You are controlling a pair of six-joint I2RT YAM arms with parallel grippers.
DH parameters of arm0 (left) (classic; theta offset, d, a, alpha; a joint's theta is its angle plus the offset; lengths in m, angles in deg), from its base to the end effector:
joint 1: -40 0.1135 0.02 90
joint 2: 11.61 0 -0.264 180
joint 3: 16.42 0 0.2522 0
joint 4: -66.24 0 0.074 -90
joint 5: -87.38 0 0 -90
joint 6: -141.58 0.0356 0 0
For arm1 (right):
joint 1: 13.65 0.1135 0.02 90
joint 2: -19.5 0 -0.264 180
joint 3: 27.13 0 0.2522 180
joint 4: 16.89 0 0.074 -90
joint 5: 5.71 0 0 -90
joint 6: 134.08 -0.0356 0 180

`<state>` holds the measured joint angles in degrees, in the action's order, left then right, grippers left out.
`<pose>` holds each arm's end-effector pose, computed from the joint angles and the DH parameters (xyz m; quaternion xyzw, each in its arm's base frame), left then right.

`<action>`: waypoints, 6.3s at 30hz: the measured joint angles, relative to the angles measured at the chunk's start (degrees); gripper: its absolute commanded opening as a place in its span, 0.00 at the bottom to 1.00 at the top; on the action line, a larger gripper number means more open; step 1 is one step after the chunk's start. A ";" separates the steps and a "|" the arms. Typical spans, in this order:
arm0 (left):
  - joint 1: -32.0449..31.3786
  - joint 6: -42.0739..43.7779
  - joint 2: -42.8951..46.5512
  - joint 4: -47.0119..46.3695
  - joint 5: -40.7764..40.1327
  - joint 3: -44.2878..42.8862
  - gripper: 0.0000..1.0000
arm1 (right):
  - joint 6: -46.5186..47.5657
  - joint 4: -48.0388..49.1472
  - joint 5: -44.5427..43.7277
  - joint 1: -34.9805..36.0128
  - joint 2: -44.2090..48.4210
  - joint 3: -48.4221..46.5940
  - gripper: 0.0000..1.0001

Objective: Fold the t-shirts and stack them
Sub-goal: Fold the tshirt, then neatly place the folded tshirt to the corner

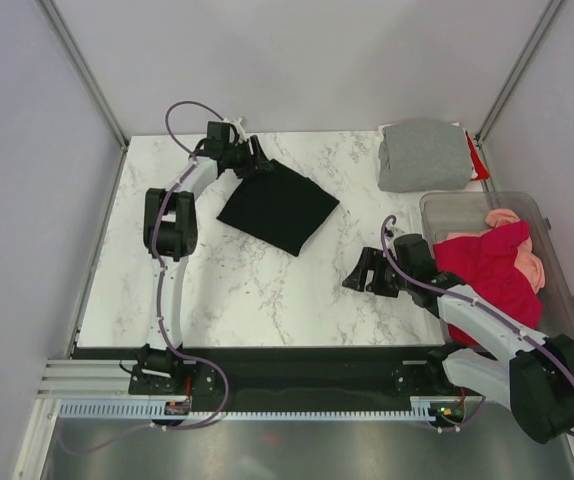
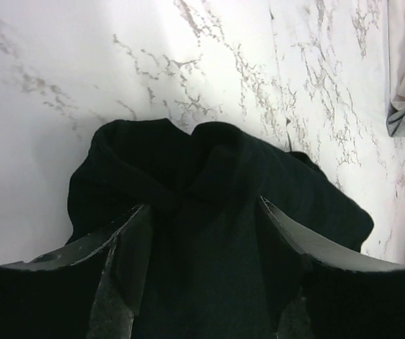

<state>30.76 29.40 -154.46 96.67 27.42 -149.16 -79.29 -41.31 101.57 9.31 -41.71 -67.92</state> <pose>0.5483 -0.1072 0.1605 0.0089 0.8839 -0.3360 0.3252 0.1854 0.0900 0.1807 0.0400 0.9138 0.3058 0.2643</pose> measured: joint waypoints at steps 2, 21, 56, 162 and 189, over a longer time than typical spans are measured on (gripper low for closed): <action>-0.48 0.00 0.00 -0.61 0.04 0.07 0.64 | 0.09 0.57 0.00 0.02 -0.15 0.44 0.82; -6.25 4.98 -0.90 1.33 14.97 -6.25 0.02 | -0.20 1.97 0.31 0.00 3.45 2.43 0.79; 0.98 -12.46 -0.83 1.81 -2.38 -3.45 0.72 | -1.27 1.64 -0.33 0.02 1.11 1.49 0.82; -13.29 -3.15 95.95 23.02 -28.22 72.50 0.72 | 21.14 4.00 15.47 5.81 -61.96 -57.27 0.90; -13.29 -3.19 103.65 24.17 -27.41 72.54 0.72 | 19.39 -5.05 8.74 -3.58 -58.97 -85.46 0.00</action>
<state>17.47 26.21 -50.81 120.84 0.01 -76.62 -59.90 -46.36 110.31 5.72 -100.68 -153.38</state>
